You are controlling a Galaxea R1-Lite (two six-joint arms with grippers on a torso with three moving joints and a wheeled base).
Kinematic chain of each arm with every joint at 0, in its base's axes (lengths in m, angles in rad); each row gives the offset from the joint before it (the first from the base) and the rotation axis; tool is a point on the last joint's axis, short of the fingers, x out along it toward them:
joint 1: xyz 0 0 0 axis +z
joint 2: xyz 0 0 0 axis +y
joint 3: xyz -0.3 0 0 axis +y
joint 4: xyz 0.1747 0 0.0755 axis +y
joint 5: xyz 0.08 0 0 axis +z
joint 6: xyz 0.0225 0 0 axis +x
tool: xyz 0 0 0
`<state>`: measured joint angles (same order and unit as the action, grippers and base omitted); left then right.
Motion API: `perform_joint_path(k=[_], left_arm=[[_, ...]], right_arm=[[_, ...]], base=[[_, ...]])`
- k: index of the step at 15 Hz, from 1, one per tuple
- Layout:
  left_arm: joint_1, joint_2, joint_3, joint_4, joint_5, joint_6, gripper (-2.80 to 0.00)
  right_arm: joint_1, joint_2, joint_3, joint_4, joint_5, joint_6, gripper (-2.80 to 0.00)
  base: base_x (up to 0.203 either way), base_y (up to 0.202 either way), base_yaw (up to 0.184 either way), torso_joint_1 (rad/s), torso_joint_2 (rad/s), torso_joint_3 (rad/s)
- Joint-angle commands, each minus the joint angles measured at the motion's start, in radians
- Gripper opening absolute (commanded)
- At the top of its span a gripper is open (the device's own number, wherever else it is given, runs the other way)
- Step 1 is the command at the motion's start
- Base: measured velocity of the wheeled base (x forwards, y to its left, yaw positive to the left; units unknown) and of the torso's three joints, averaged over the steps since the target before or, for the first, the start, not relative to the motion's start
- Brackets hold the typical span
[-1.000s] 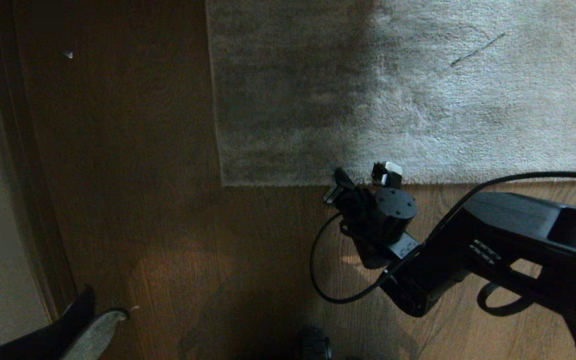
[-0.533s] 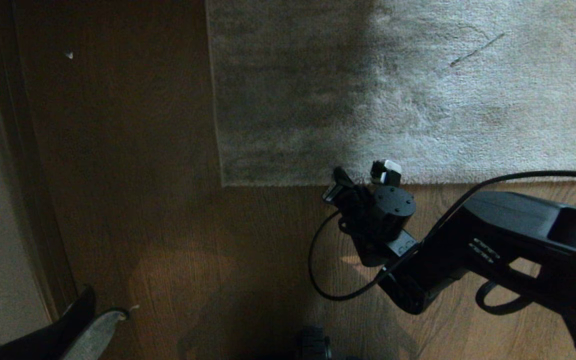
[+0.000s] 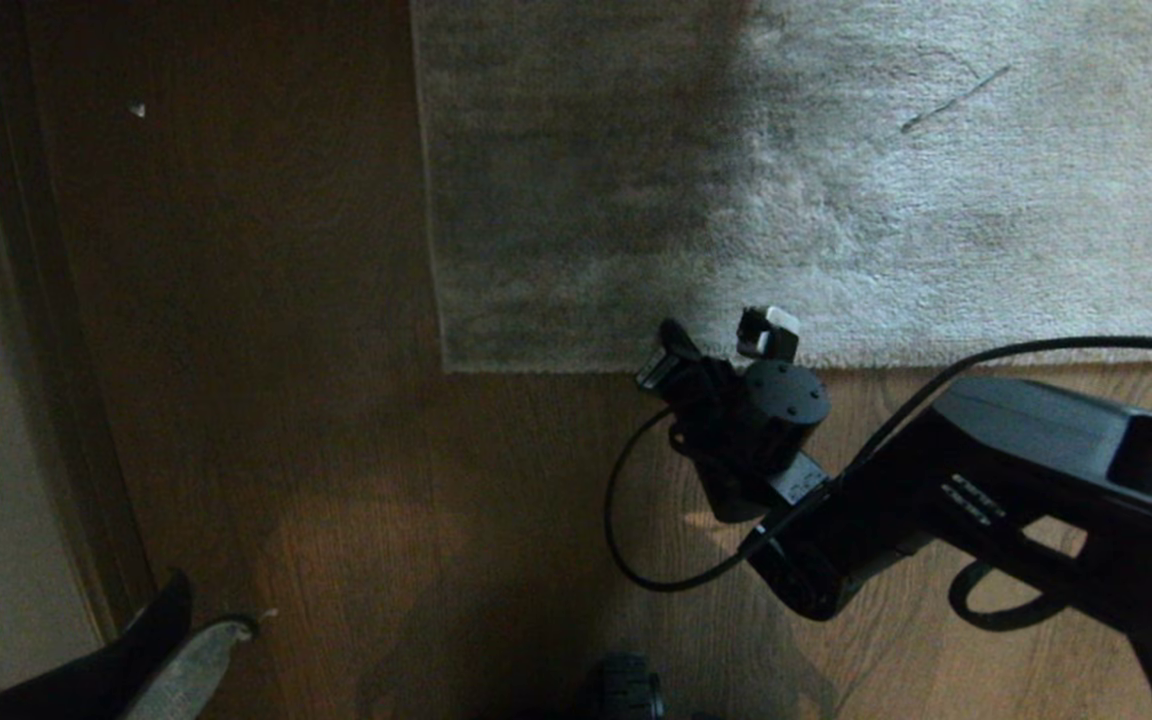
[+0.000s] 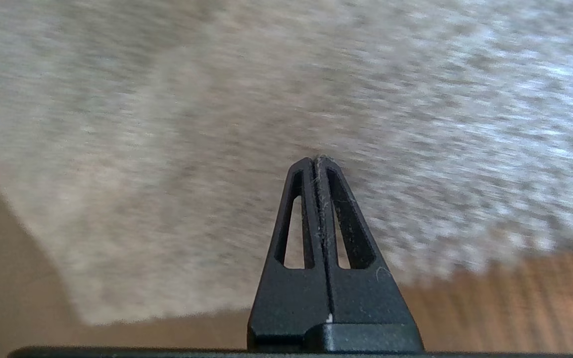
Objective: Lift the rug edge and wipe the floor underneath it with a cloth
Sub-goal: Lay down the carpet, then put down the rag
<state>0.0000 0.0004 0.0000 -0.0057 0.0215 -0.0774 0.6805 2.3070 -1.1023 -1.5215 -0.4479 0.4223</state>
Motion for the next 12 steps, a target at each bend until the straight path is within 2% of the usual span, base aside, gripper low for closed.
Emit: perform_joint_path(k=[1,5,8,12], left_arm=[[0.0,0.0,0.0,0.0,0.0,-0.001,-2.8],[0.0,0.0,0.0,0.0,0.0,-0.001,-2.8],[0.0,0.0,0.0,0.0,0.0,-0.001,-2.8],[0.0,0.0,0.0,0.0,0.0,-0.001,-2.8]], right_arm=[[0.016,-0.034,0.01,-0.049,-0.001,0.003,-2.8],[0.066,-0.117,0.07,-0.049,0.001,0.005,-2.8],[0.148,-0.193,0.125,-0.049,0.001,0.007,-2.8],[0.196,-0.136,0.093,-0.049,0.001,0.005,-2.8]], base=[[0.0,0.0,0.0,0.0,0.0,0.0],[0.0,0.0,0.0,0.0,0.0,0.0],[0.0,0.0,0.0,0.0,0.0,0.0],[0.0,0.0,0.0,0.0,0.0,0.0]])
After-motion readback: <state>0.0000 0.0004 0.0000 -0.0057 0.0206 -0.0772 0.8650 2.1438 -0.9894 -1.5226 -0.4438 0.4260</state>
